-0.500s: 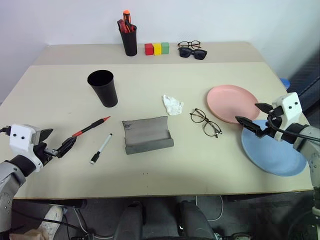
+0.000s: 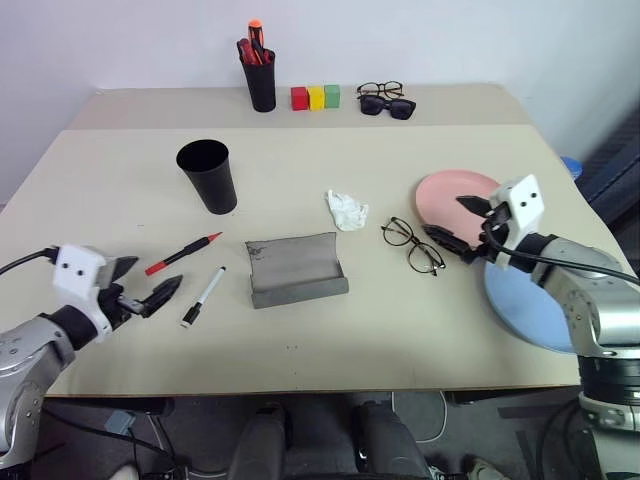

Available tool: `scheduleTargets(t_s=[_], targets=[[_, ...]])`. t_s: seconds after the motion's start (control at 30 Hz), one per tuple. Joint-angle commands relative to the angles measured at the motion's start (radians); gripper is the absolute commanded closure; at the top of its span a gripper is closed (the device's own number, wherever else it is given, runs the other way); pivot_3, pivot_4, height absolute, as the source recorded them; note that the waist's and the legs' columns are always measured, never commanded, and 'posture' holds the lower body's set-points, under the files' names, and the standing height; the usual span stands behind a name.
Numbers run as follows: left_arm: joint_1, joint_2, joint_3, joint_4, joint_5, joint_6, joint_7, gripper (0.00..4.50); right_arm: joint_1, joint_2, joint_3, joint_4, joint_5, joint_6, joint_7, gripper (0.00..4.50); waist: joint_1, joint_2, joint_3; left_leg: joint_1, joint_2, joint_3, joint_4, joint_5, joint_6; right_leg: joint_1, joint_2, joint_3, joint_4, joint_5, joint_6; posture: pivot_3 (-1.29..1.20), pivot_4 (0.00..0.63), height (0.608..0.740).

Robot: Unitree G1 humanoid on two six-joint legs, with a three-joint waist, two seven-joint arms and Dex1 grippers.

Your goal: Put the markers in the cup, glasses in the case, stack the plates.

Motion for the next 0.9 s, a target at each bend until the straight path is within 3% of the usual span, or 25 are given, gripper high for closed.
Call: scheduleTargets(t_s=[0.03, 0.2, 0.27, 0.43, 0.6, 0.7, 0.9], targets=[[-0.056, 0.045, -0.043, -0.024, 0.003, 0.094, 0.026, 0.02, -0.035, 0.032, 0.035, -0.131, 0.054, 0.043, -0.013, 0.0, 0.0, 0.0, 0.0, 0.0, 0.0, 0.0, 0.0, 0.0, 0.0, 0.0, 0.0, 0.0, 0.0, 0.0, 0.0, 0.0, 0.15, 0.74], [-0.199, 0.097, -0.206, -0.014, 0.047, 0.257, 0.08, 0.02, -0.054, 0.127, 0.139, -0.265, 0.115, 0.116, -0.039, 0.0, -0.001, 0.0, 0.0, 0.0, 0.0, -0.001, 0.0, 0.0, 0.0, 0.0, 0.001, 0.0, 0.001, 0.0, 0.0, 0.0, 0.15, 0.74], [-0.233, 0.097, -0.223, 0.005, 0.043, 0.297, 0.084, 0.02, -0.051, 0.162, 0.175, -0.302, 0.124, 0.14, -0.066, 0.0, -0.001, 0.0, 0.0, 0.0, 0.0, -0.001, 0.0, 0.0, 0.0, 0.0, 0.001, 0.0, 0.001, 0.0, 0.0, 0.0, 0.15, 0.74], [-0.39, 0.077, -0.31, 0.014, -0.022, 0.614, 0.122, 0.02, -0.002, 0.201, 0.254, -0.391, 0.137, 0.168, -0.093, 0.0, 0.001, 0.0, 0.0, -0.001, 0.0, -0.003, 0.001, 0.0, 0.0, -0.001, 0.001, -0.002, 0.001, 0.0, 0.0, 0.0, 0.15, 0.74], [-0.446, 0.063, -0.329, 0.016, -0.033, 0.738, 0.139, 0.02, 0.007, 0.219, 0.288, -0.413, 0.134, 0.177, -0.118, 0.0, -0.004, 0.0, 0.0, -0.001, -0.001, -0.002, 0.001, 0.0, 0.0, -0.001, 0.001, -0.002, 0.002, 0.0, 0.0, 0.0, 0.15, 0.74], [-0.459, 0.051, -0.344, 0.013, -0.017, 0.78, 0.165, 0.89, 0.0, 0.218, 0.292, -0.394, 0.129, 0.159, -0.108, 0.0, -0.003, 0.0, 0.0, 0.0, -0.001, -0.002, 0.001, 0.0, 0.0, -0.001, 0.001, -0.001, 0.002, 0.0, 0.0, 0.0, 0.15, 0.74], [-0.437, 0.057, -0.322, 0.017, 0.014, 0.779, 0.196, 3.85, -0.012, 0.228, 0.316, -0.365, 0.118, 0.131, -0.097, 0.0, -0.002, 0.0, 0.0, 0.0, -0.001, -0.002, 0.001, 0.0, 0.0, -0.001, 0.001, -0.001, 0.002, 0.0, 0.0, 0.0, 0.15, 0.74]])
